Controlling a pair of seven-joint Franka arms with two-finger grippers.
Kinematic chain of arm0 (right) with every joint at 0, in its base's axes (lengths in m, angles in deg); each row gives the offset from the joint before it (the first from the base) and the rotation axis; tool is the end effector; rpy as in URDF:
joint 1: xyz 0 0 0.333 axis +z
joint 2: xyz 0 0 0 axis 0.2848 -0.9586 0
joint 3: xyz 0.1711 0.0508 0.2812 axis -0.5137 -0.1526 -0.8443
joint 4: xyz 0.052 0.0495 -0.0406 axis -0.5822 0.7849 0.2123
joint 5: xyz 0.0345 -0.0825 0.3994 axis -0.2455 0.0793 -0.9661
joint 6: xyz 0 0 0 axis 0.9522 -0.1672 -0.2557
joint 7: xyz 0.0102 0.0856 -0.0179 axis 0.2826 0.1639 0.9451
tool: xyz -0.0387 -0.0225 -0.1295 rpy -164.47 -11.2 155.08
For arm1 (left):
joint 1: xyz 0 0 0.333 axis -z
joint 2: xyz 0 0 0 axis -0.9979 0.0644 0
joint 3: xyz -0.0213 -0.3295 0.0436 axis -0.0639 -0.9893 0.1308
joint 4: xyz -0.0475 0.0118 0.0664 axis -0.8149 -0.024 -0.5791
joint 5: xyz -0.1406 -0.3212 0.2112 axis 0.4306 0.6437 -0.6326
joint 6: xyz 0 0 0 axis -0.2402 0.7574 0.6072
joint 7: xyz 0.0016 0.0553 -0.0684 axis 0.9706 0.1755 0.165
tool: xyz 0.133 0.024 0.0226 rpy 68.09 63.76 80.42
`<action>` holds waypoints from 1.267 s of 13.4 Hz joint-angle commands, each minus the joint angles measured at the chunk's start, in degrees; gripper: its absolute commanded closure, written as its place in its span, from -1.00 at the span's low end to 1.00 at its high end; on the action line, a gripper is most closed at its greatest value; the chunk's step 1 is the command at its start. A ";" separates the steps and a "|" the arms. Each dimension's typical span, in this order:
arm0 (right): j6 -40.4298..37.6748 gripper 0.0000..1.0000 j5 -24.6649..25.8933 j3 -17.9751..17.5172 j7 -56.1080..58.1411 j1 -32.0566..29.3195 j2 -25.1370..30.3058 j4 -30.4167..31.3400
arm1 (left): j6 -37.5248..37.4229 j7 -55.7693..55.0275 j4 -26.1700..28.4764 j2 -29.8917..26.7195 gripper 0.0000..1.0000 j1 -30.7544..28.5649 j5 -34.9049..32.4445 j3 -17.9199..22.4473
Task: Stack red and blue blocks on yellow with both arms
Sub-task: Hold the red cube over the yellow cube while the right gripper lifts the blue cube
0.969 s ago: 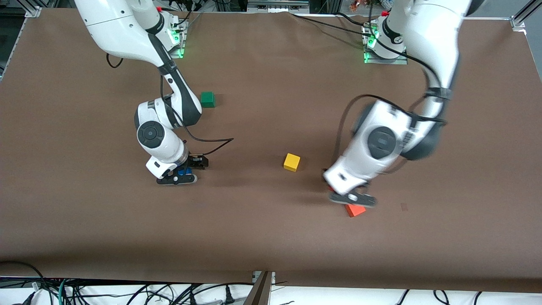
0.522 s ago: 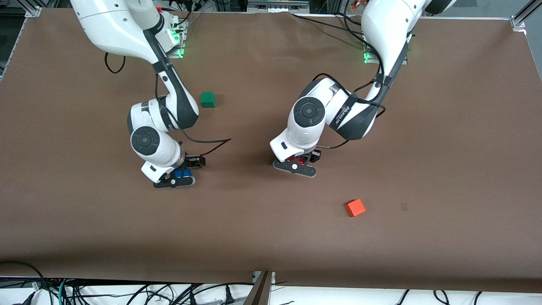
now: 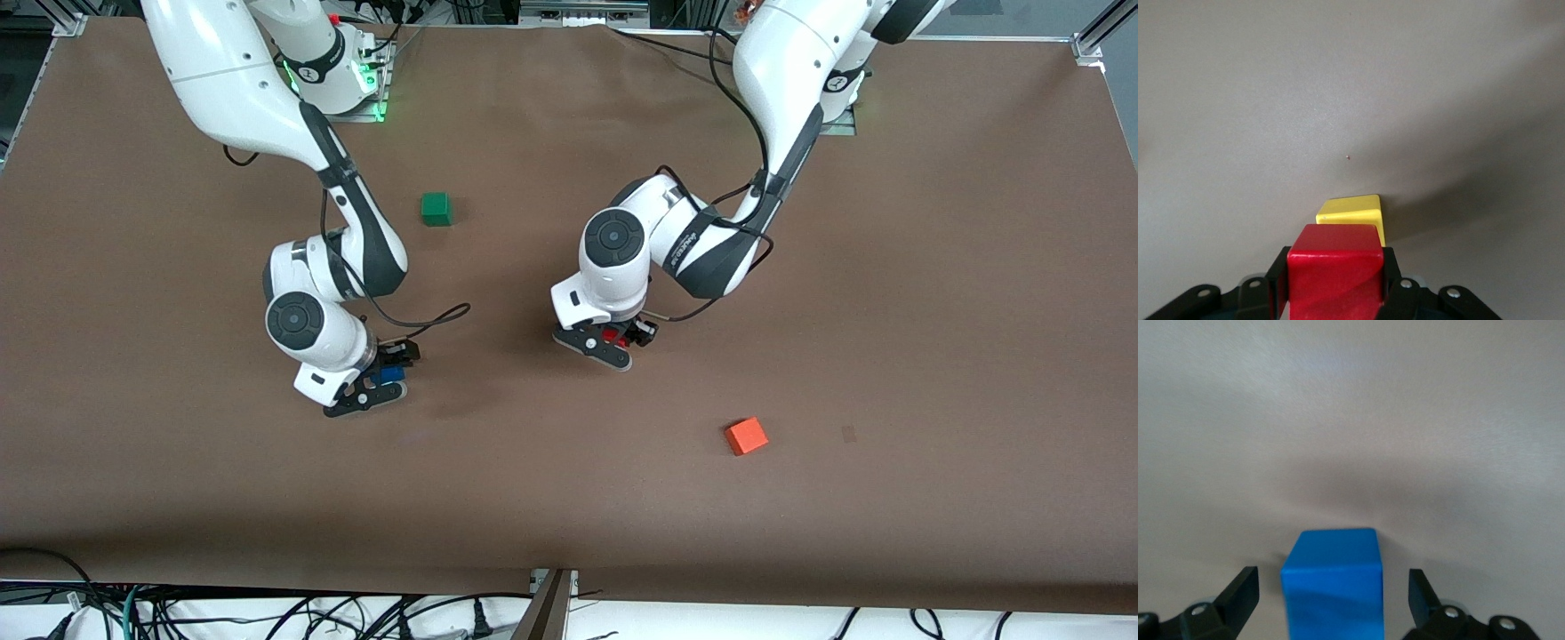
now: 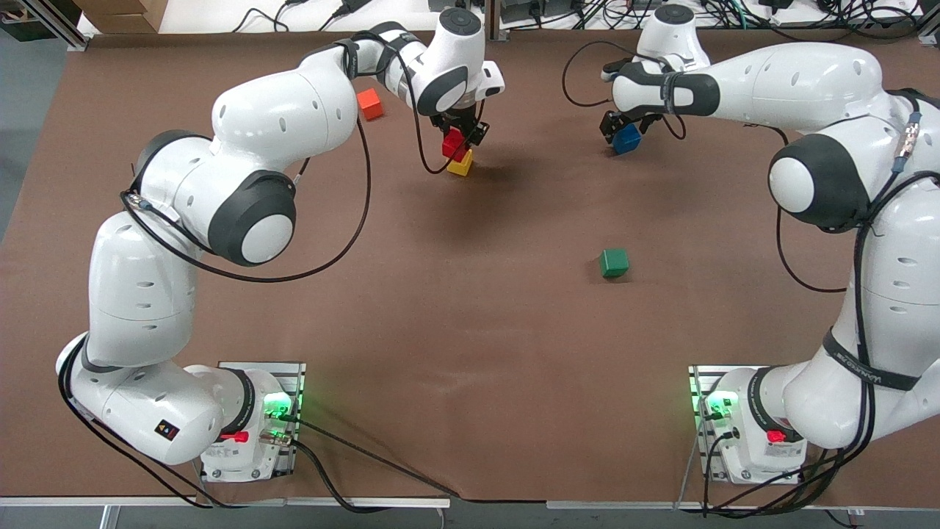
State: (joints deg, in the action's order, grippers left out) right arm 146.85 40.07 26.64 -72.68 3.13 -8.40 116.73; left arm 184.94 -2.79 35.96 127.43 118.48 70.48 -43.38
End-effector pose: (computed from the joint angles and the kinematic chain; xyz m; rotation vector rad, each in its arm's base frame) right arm 0.6687 0.2015 0.1594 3.0854 0.4853 -0.0841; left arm 0.6030 -0.4613 0.2273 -3.0028 0.7044 0.0118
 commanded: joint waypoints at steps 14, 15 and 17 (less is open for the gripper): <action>-16.82 0.53 -4.82 -0.58 1.47 -0.35 1.26 -13.82 | 2.86 1.53 -0.27 0.23 1.00 -0.27 5.36 0.61; -16.83 0.53 -4.90 -0.58 1.47 -0.43 1.26 -13.82 | 3.29 1.53 -0.27 0.32 1.00 -0.27 5.36 0.61; -16.83 0.53 -4.99 -0.66 1.03 0.18 1.26 -13.82 | 3.39 1.71 -0.18 0.32 1.00 -0.35 5.36 0.61</action>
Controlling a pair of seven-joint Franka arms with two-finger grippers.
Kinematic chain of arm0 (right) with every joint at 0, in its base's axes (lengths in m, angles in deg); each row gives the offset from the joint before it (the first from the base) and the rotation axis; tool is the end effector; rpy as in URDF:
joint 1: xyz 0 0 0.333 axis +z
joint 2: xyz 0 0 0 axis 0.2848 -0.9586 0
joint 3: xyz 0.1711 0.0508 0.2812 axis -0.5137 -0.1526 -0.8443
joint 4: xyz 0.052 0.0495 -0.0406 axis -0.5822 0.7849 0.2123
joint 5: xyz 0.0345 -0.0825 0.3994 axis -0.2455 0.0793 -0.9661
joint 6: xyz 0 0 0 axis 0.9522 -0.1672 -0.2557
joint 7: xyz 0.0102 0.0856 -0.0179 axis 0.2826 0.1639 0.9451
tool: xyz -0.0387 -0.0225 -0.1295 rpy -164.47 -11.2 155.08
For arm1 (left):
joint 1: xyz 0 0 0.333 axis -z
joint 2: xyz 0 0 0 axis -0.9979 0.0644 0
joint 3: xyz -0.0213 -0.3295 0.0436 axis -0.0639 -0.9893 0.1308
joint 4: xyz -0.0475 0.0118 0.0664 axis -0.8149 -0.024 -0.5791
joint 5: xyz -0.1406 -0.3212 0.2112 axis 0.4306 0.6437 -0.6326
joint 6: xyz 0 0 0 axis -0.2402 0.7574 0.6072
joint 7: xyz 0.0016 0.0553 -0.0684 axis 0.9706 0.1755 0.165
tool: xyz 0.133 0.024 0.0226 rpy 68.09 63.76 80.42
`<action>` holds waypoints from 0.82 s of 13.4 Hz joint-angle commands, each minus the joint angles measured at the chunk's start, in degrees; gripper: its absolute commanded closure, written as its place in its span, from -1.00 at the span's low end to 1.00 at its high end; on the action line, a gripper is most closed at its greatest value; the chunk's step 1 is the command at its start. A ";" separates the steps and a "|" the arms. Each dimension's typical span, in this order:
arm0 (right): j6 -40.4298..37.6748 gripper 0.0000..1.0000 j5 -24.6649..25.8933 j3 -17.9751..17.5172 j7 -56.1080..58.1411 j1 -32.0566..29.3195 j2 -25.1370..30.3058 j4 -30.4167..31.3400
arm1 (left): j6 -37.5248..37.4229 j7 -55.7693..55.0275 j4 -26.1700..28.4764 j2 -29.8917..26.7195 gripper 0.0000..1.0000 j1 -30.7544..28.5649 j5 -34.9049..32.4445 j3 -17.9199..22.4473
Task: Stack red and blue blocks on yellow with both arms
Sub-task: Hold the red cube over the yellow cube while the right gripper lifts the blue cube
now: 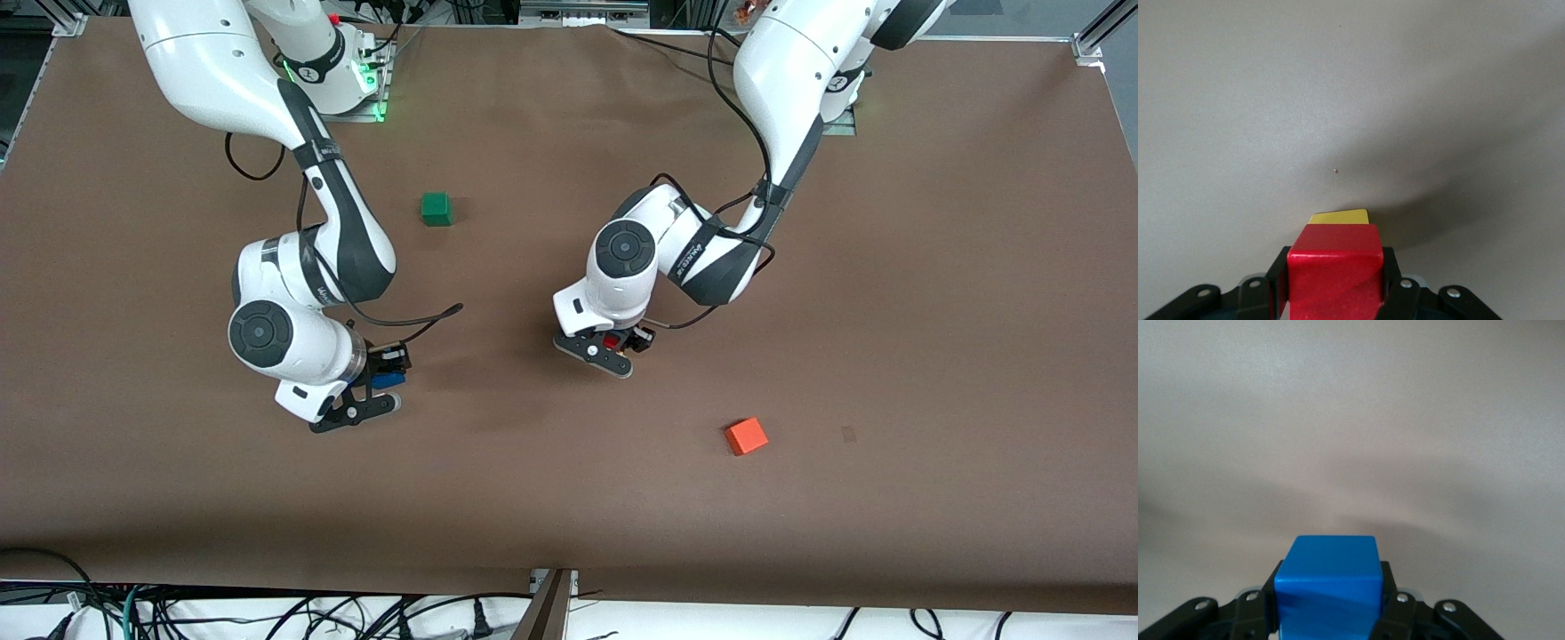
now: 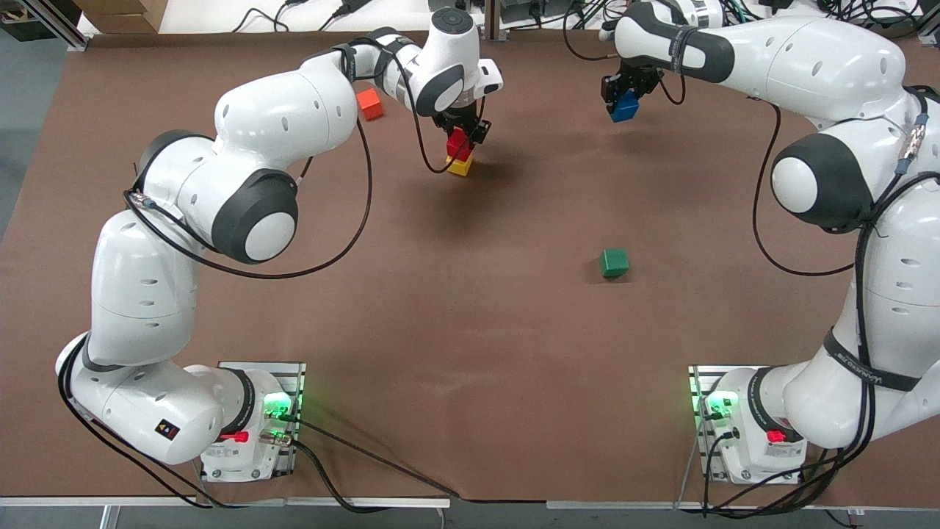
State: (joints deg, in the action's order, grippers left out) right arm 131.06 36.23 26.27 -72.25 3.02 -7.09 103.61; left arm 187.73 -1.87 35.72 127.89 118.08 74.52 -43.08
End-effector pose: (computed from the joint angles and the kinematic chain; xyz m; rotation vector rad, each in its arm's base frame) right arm 0.7022 0.2252 0.2554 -3.0555 -0.4570 0.1331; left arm 0.6102 -0.4629 0.2270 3.0556 -0.6656 0.0063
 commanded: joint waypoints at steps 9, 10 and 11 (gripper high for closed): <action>-3.50 0.53 -1.15 -1.08 -8.26 2.84 2.14 -0.79 | 0.68 0.87 1.90 -0.31 1.00 -0.13 1.33 0.31; -3.50 0.53 -1.06 -1.08 -8.97 3.37 2.14 -0.79 | 0.51 0.61 1.81 -0.58 -0.06 -0.39 1.41 0.31; -3.58 0.53 -1.15 -1.08 -9.59 3.63 2.14 -0.79 | -0.10 0.52 1.12 -1.10 -0.99 -1.70 1.85 0.31</action>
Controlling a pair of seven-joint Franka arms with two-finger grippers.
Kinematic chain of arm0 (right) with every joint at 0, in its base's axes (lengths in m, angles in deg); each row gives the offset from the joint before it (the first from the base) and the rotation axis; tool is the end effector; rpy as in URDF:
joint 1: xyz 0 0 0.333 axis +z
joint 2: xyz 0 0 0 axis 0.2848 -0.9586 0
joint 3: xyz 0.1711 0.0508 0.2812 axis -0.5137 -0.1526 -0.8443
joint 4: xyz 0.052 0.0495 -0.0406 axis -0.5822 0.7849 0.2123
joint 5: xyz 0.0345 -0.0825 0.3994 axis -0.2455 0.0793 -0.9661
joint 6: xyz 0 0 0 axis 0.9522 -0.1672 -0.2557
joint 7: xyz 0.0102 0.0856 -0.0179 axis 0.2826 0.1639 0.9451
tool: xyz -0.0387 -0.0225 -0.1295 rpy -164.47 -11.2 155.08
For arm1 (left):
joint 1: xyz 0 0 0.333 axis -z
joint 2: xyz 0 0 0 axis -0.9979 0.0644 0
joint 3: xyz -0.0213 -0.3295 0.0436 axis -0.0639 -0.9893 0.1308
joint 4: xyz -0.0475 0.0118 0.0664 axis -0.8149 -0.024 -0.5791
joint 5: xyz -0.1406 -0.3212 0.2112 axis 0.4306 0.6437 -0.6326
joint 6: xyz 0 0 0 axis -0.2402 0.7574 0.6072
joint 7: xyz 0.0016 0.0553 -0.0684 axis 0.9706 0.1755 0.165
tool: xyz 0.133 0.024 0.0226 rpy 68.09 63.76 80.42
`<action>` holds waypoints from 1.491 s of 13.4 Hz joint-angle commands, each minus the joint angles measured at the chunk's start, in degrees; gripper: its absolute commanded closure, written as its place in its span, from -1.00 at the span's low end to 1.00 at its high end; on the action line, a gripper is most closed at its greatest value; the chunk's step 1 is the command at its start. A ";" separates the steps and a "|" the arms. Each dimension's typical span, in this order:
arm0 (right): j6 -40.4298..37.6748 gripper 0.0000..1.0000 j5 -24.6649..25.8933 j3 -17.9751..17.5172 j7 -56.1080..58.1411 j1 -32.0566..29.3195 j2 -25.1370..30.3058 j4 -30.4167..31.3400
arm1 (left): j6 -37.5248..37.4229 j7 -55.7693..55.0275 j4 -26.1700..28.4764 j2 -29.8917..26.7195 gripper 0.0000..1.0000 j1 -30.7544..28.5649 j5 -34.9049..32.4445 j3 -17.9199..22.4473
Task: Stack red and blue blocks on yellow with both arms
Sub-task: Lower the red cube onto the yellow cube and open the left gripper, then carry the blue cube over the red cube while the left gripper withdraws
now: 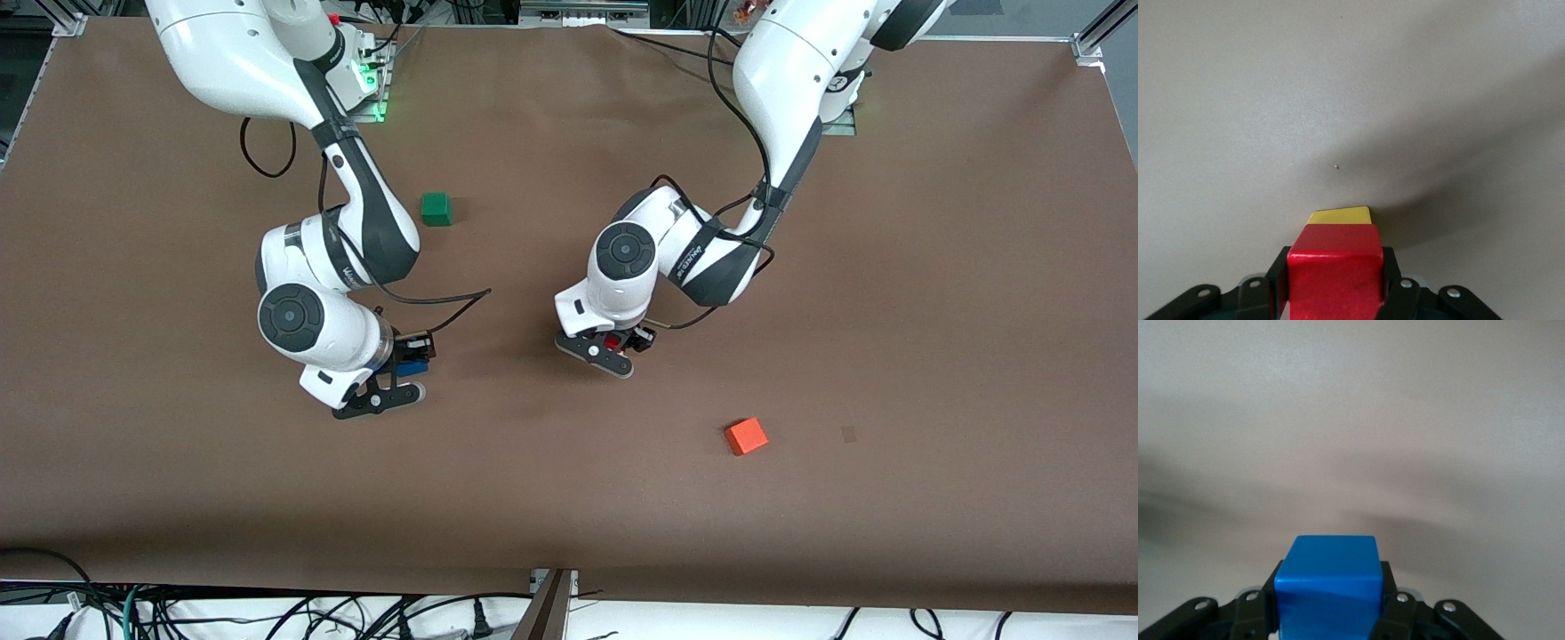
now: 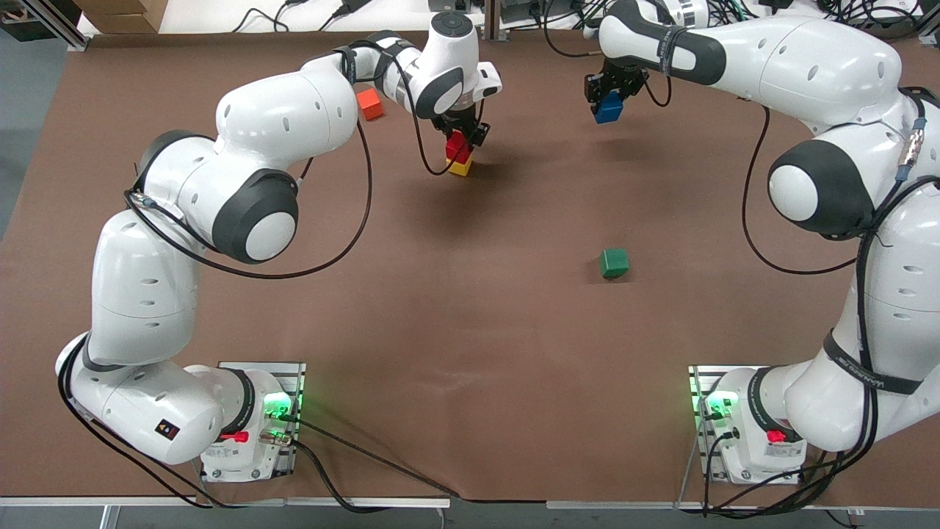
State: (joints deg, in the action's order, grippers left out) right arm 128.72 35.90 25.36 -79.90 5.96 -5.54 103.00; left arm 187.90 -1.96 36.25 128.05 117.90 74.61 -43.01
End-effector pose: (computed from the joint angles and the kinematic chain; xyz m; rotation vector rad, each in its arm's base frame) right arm 0.6847 0.2708 0.2770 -3.0608 -0.3502 0.1514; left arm 0.6098 -0.4592 0.2207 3.0605 -0.6576 -0.0073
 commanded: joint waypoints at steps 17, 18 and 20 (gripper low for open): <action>-7.06 0.52 -3.81 -3.34 -51.41 17.38 -5.90 -20.83 | -30.41 0.88 -10.85 -21.13 -1.00 -32.56 6.69 4.72; -4.53 0.52 -2.16 -3.07 -52.55 19.05 -6.52 -20.83 | -30.86 0.88 -9.46 -24.62 -1.00 -32.22 6.43 4.81; 1.45 0.52 0.75 -3.07 -53.27 20.64 -8.18 -21.70 | -32.01 0.96 -2.10 -30.34 -1.00 -34.48 6.43 4.63</action>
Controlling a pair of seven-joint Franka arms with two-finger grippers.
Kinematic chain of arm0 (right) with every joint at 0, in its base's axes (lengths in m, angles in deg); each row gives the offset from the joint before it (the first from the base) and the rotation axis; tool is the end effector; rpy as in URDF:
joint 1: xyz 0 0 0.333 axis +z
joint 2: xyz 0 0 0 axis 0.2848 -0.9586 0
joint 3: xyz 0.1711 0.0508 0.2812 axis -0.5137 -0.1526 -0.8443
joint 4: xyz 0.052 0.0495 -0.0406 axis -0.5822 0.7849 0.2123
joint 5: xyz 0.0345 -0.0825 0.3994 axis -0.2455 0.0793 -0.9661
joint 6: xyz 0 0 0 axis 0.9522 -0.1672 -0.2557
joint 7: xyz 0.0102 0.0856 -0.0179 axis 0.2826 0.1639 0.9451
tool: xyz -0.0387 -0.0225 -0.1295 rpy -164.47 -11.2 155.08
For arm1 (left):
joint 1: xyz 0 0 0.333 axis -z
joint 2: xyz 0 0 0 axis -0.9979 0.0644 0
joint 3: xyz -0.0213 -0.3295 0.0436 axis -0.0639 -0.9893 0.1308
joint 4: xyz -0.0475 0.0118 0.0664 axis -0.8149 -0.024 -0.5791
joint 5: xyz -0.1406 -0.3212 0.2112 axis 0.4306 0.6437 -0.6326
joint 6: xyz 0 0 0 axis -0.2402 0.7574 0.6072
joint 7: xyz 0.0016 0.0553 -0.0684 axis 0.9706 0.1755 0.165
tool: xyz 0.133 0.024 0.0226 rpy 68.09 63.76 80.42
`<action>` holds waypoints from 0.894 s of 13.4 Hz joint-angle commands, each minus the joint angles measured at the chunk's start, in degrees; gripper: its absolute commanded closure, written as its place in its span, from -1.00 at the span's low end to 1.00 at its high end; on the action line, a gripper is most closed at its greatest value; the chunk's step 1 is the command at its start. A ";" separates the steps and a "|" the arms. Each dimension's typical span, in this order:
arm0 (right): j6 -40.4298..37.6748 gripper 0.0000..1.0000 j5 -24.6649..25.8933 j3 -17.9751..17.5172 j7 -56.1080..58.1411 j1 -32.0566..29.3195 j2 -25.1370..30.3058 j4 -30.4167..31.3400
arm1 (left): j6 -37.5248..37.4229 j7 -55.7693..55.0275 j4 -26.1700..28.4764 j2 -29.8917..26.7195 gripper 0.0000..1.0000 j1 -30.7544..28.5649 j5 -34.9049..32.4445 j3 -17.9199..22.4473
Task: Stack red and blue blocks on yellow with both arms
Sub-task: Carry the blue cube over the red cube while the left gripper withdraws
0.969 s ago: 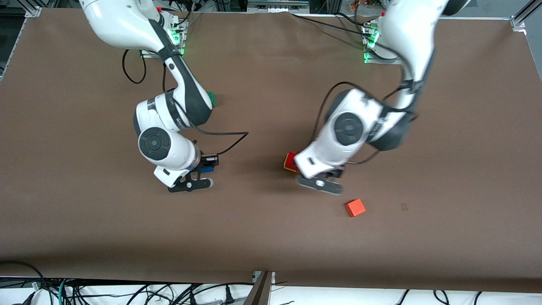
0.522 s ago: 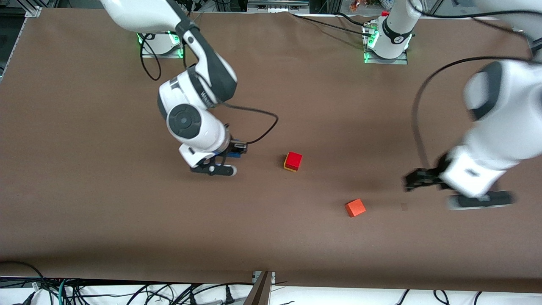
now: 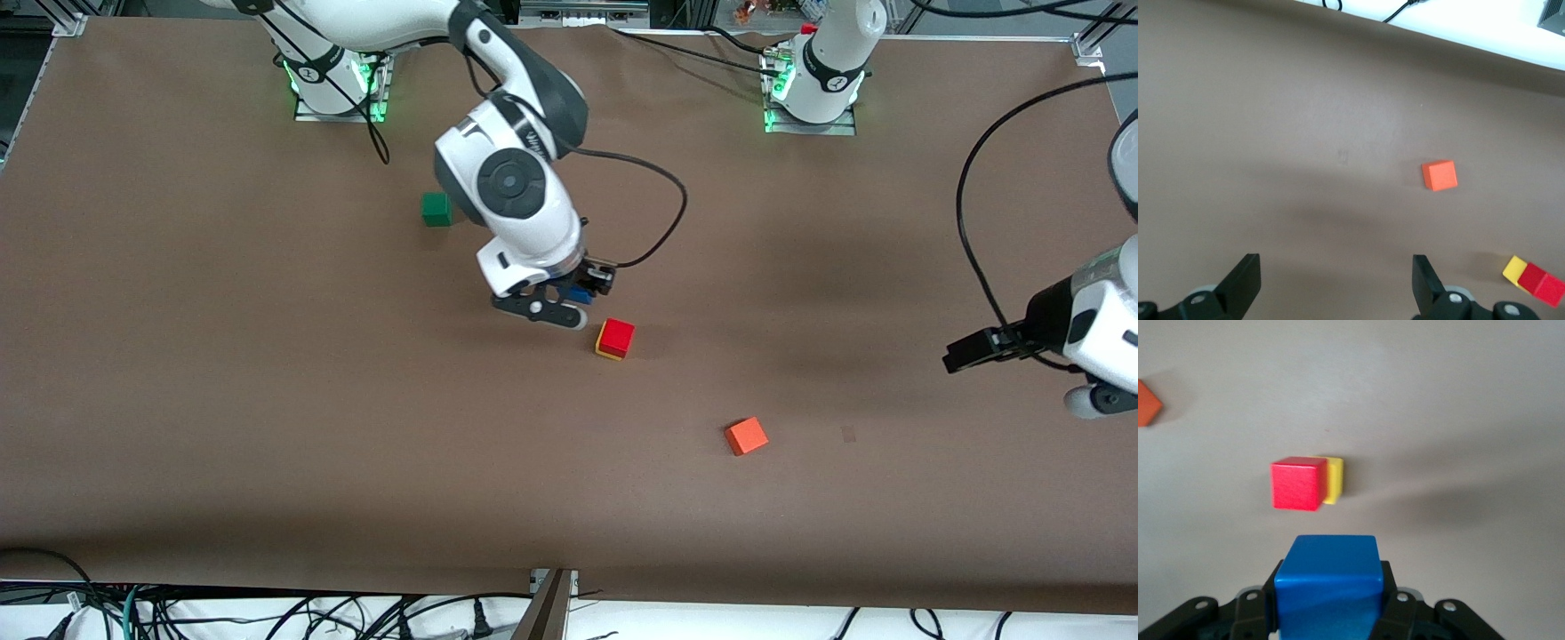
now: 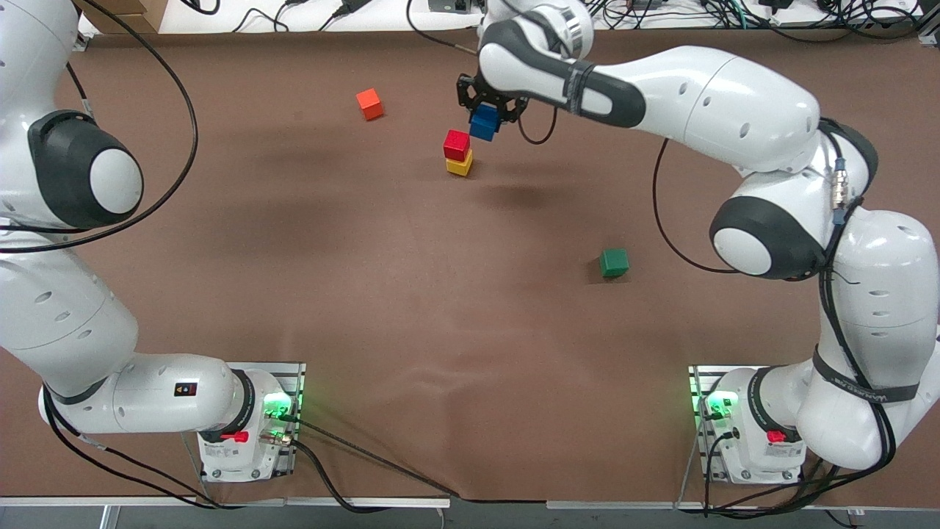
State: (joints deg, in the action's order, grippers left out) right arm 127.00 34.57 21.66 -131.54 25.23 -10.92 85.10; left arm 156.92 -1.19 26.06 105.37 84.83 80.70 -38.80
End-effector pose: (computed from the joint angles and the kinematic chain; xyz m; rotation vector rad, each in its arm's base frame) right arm 0.5757 0.5531 0.3558 -2.9367 0.4190 0.0666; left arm 0.6987 -0.0134 0.5519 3.0835 0.3596 0.0357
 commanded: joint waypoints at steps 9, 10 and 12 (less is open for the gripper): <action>11.37 0.53 4.81 0.88 2.40 2.08 -11.42 -8.73 | -1.73 5.38 14.20 -10.32 -1.00 -2.66 0.15 0.24; 11.98 0.53 5.77 0.89 2.59 2.08 -12.03 -8.73 | -1.81 5.38 13.85 -10.15 -1.00 -2.66 0.15 0.16; 12.60 0.53 6.66 0.80 2.59 2.17 -12.57 -8.73 | -1.81 5.38 13.76 -10.14 -1.00 -2.57 0.24 0.16</action>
State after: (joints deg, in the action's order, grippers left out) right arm 139.40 40.30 22.18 -129.77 27.00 -21.87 79.04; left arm 154.92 2.81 40.31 95.32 82.15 80.70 -38.71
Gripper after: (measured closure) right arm 0.449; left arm 0.000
